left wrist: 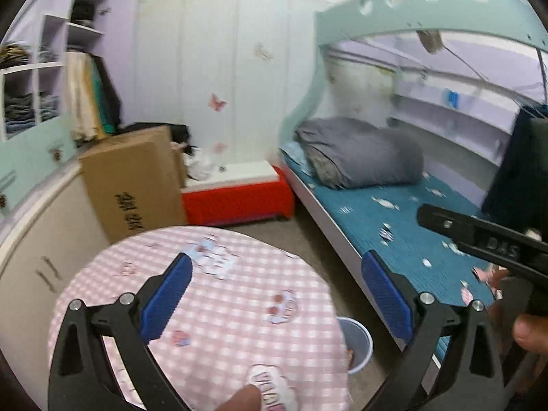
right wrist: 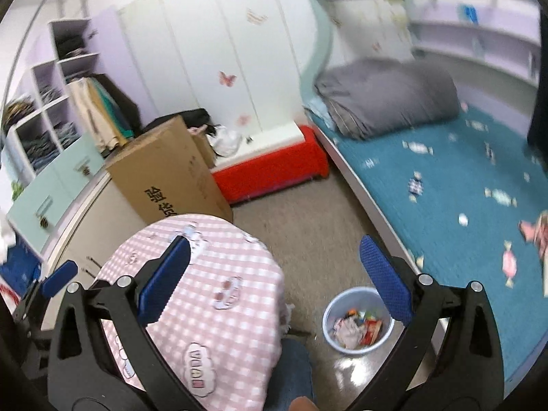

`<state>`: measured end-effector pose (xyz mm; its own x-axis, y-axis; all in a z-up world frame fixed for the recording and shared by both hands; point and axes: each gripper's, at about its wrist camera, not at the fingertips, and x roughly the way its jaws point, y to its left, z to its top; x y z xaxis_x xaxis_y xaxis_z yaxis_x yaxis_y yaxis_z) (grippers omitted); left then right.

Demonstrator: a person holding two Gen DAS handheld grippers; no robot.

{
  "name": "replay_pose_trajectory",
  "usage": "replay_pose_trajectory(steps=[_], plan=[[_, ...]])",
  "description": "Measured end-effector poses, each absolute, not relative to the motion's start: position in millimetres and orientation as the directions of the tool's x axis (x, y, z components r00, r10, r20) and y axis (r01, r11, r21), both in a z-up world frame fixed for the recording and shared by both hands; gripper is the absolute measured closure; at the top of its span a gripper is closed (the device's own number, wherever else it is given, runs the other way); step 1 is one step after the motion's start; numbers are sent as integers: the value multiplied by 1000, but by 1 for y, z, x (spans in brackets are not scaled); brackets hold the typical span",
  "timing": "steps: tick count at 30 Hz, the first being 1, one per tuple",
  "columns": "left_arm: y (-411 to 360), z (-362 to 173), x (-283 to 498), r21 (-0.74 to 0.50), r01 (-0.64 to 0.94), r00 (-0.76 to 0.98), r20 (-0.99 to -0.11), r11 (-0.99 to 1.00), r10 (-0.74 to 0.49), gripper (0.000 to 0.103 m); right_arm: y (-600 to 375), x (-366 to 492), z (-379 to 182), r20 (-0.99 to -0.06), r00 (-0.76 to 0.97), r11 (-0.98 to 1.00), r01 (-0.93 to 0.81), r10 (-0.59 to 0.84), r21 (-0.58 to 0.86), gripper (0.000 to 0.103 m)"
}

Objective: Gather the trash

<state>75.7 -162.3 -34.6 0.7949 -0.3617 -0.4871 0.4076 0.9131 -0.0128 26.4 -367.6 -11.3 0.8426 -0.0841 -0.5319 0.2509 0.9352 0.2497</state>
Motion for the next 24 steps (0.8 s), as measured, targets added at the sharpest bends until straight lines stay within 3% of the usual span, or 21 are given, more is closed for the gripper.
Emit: replay_pose_trajectory(steps=[17,24], plan=[[-70,32,15,-72,223,923,-304,972,-234,5,-257,-34,72,-297,930,974,228,-216,6,6],[-66,43,5,-81,207,935,-276,975,-222,5,-250,-39,72,-285,934,974,225,-215,4,6]])
